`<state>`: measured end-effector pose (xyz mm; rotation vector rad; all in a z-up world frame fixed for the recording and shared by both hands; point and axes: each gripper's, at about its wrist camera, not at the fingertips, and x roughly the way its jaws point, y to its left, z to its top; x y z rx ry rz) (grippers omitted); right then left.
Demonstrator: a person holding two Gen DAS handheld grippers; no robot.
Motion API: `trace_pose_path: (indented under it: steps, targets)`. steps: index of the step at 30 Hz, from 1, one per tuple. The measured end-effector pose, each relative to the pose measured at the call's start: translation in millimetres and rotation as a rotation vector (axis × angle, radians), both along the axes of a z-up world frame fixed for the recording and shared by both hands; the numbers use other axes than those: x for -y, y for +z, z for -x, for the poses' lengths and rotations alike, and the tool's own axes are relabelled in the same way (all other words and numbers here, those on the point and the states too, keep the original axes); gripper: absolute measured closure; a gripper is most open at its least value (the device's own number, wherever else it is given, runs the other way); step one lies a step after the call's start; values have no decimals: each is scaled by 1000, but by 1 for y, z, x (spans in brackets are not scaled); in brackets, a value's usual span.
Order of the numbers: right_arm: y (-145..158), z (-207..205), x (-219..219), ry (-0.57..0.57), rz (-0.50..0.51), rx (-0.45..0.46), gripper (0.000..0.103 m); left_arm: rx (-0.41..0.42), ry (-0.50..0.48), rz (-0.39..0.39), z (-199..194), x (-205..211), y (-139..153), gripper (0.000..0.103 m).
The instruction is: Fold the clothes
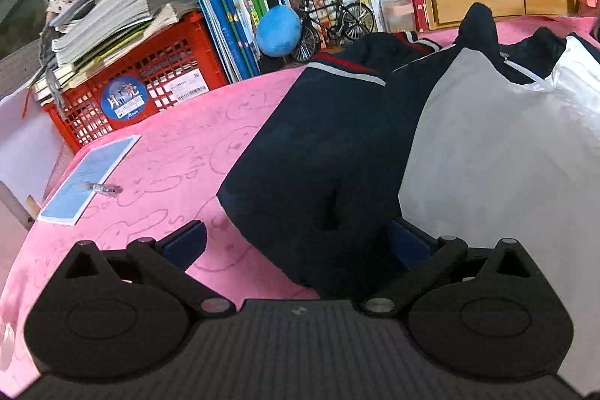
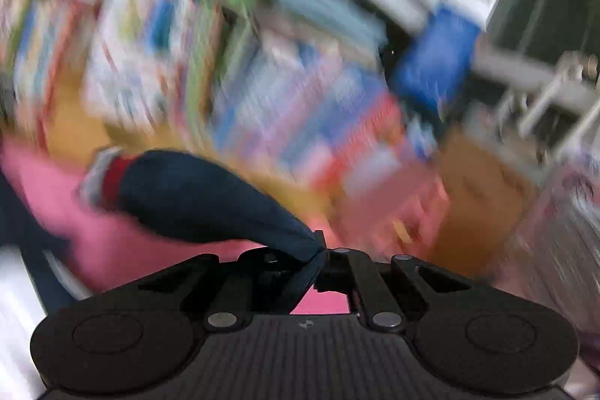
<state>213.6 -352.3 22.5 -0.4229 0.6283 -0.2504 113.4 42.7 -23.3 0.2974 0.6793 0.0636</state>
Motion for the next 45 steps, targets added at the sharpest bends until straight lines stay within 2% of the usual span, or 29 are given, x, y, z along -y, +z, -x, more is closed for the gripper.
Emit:
trace_pose_path:
  steps: [1, 2, 3, 5, 6, 8, 10, 12, 13, 15, 17, 18, 21, 23, 24, 25, 26, 27, 28, 30, 34, 37, 39, 42, 45]
  targets:
    - [1, 9, 15, -26, 14, -26, 63, 3, 4, 3, 2, 0, 1, 0]
    - [1, 18, 31, -51, 27, -52, 45, 8, 12, 14, 6, -2, 5, 0]
    - [2, 27, 46, -77, 41, -78, 18, 21, 17, 32, 10, -6, 10, 0]
    - [4, 44, 73, -123, 63, -120, 8, 45, 32, 70, 18, -16, 21, 0]
    - [12, 51, 65, -115, 42, -89, 0, 54, 45, 92, 22, -25, 27, 0]
    - [28, 64, 50, -96, -5, -26, 0, 74, 82, 126, 26, -43, 34, 0]
    - [55, 63, 28, -43, -107, 55, 0, 70, 142, 169, 22, -64, 37, 0]
    - [71, 50, -2, 63, -245, 104, 0, 39, 214, 243, 18, -84, 35, 0]
    - [77, 40, -20, 130, -322, 115, 0, 30, 219, 297, 20, -91, 33, 0]
    - [72, 10, -69, 303, -453, 79, 0, 14, 192, 396, 29, -98, 27, 0]
    - [61, -23, -122, 465, -549, 33, 0, -4, 176, 429, 40, -97, 20, 0]
    - [53, -44, -152, 509, -572, -6, 0, -14, 168, 437, 44, -98, 18, 0]
    - [15, -106, -241, 487, -609, -164, 0, -34, 152, 478, 59, -103, 14, 0]
    - [-12, -134, -287, 428, -593, -250, 0, -36, 145, 503, 68, -111, 15, 0]
    - [-25, -147, -305, 383, -565, -283, 4, -36, 145, 513, 72, -115, 17, 0]
    - [-35, -149, -316, 361, -547, -292, 17, -34, 145, 519, 77, -118, 17, 0]
    - [-39, -145, -326, 362, -515, -258, 30, -30, 146, 520, 80, -121, 18, 0]
    - [-38, -140, -333, 368, -469, -222, 67, -24, 156, 520, 81, -125, 18, 0]
    - [-33, -134, -332, 384, -501, -225, 92, -17, 168, 521, 83, -130, 18, 0]
    - [-21, -123, -328, 421, -566, -225, 94, -3, 197, 534, 83, -139, 17, 0]
    - [43, -58, -273, 610, -729, -47, 95, 8, 232, 608, 80, -152, 16, 0]
    - [81, -1, -216, 691, -784, 38, 95, 3, 237, 660, 73, -153, 18, 0]
    - [91, 39, -171, 704, -777, 64, 94, -2, 209, 694, 66, -148, 21, 0]
    - [76, 90, -108, 664, -766, -8, 93, -9, 162, 701, 52, -137, 28, 0]
    - [33, 128, -66, 560, -727, -143, 91, -20, 116, 667, 36, -119, 37, 0]
